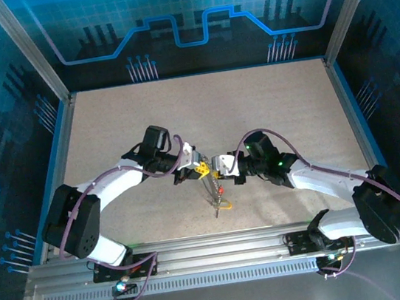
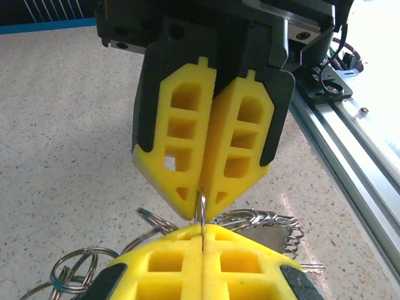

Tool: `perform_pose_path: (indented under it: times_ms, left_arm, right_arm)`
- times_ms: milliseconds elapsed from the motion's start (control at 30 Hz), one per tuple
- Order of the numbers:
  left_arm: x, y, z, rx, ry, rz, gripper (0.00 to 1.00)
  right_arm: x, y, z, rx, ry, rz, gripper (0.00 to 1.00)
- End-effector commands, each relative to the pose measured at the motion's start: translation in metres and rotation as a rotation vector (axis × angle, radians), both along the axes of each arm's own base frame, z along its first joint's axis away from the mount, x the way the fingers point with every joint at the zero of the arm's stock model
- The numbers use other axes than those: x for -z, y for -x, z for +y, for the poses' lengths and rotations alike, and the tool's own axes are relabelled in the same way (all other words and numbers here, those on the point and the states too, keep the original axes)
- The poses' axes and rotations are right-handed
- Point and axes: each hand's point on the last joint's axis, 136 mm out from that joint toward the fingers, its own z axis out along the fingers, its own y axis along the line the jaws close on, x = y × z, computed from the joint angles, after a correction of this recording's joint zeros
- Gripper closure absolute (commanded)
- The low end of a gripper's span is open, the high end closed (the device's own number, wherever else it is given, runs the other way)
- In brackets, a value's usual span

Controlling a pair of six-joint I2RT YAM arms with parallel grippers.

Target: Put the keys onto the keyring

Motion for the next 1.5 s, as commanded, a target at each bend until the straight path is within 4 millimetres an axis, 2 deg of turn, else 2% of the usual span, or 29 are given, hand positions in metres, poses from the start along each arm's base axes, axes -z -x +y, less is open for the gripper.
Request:
perform_pose_path:
  times_ms: [0,200,333,433,700,800,1000,1100,1300,1467]
  left_arm:
    - [-0.017,-0.001,-0.005,0.053,0.06,-0.035,1.0]
    - [-0.016,0.0,-0.005,0.056,0.052,-0.027,1.0]
    - [-0.014,-0.001,-0.004,0.053,0.04,-0.019,1.0]
    - [-0.011,-0.001,-0.004,0.051,0.031,-0.012,0.88]
    - [-0.001,-0.001,-0.003,0.048,0.007,0.017,0.82]
    - [0.004,-0.002,-0.002,0.043,-0.009,0.02,0.84]
    - [0.011,-0.005,0.003,0.027,-0.085,-0.005,1.0]
    - [0.012,-0.004,0.006,0.026,-0.152,-0.03,1.0]
    - [0.011,-0.005,0.011,0.01,-0.238,-0.065,1.0]
    - [0.009,-0.002,0.013,0.015,-0.297,-0.09,1.0]
  right_arm:
    - [-0.009,-0.003,0.005,-0.022,-0.023,-0.013,0.88]
    - [-0.008,-0.003,0.008,-0.028,-0.027,-0.015,0.96]
    - [-0.008,-0.005,0.01,-0.026,-0.036,-0.022,0.97]
    - [-0.009,-0.009,0.011,-0.013,-0.053,-0.034,1.0]
    - [-0.01,-0.011,0.015,-0.011,-0.086,-0.038,1.0]
    - [-0.007,-0.013,0.015,-0.003,-0.089,-0.036,1.0]
    - [-0.001,-0.016,0.011,0.016,-0.077,-0.029,1.0]
    - [0.0,-0.017,0.011,0.019,-0.077,-0.024,1.0]
    - [-0.001,-0.018,0.01,0.024,-0.104,-0.029,0.85]
    - [-0.004,-0.017,0.009,0.027,-0.128,-0.02,0.82]
